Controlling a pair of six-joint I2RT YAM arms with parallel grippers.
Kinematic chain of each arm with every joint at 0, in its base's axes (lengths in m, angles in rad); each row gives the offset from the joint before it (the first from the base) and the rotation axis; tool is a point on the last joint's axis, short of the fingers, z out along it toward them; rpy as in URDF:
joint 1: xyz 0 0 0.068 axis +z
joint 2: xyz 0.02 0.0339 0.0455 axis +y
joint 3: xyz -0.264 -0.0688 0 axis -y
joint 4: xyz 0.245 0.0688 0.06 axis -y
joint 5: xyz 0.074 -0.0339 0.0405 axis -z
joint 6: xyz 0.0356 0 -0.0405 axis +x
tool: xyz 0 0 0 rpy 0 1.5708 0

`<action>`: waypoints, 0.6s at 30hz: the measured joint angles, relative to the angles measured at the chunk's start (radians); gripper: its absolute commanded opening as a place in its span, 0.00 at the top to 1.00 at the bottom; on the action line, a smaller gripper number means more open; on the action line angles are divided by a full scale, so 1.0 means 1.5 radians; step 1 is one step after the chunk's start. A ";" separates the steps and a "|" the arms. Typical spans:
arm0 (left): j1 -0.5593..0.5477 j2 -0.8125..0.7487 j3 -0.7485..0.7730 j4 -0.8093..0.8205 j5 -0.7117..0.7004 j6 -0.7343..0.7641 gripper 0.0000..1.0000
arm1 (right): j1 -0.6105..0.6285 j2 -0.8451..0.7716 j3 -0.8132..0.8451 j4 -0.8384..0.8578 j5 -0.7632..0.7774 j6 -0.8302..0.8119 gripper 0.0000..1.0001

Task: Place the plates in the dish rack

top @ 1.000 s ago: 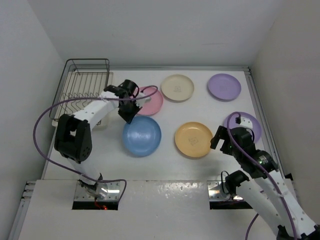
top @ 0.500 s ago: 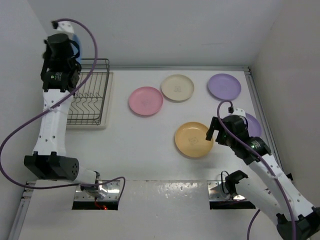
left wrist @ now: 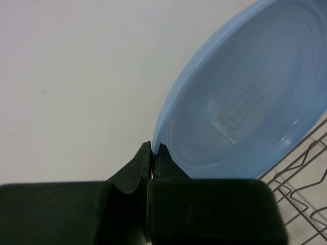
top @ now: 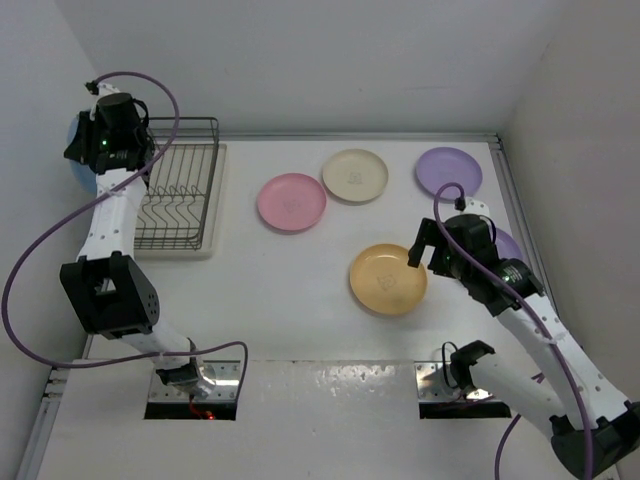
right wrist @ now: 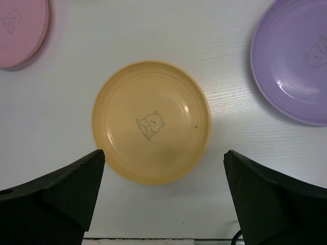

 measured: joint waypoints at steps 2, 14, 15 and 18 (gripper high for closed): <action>0.000 -0.001 -0.030 0.006 0.003 -0.011 1.00 | 0.000 0.003 0.011 0.001 0.000 0.001 0.00; 0.001 -0.010 -0.167 0.073 0.020 -0.048 1.00 | 0.000 -0.014 0.008 -0.008 -0.003 0.026 0.00; 0.001 -0.016 -0.176 0.073 0.023 -0.054 1.00 | 0.000 -0.017 0.006 -0.010 -0.003 0.027 0.00; 0.001 -0.023 -0.195 0.073 0.029 -0.062 1.00 | 0.000 -0.019 -0.001 -0.012 -0.002 0.033 0.00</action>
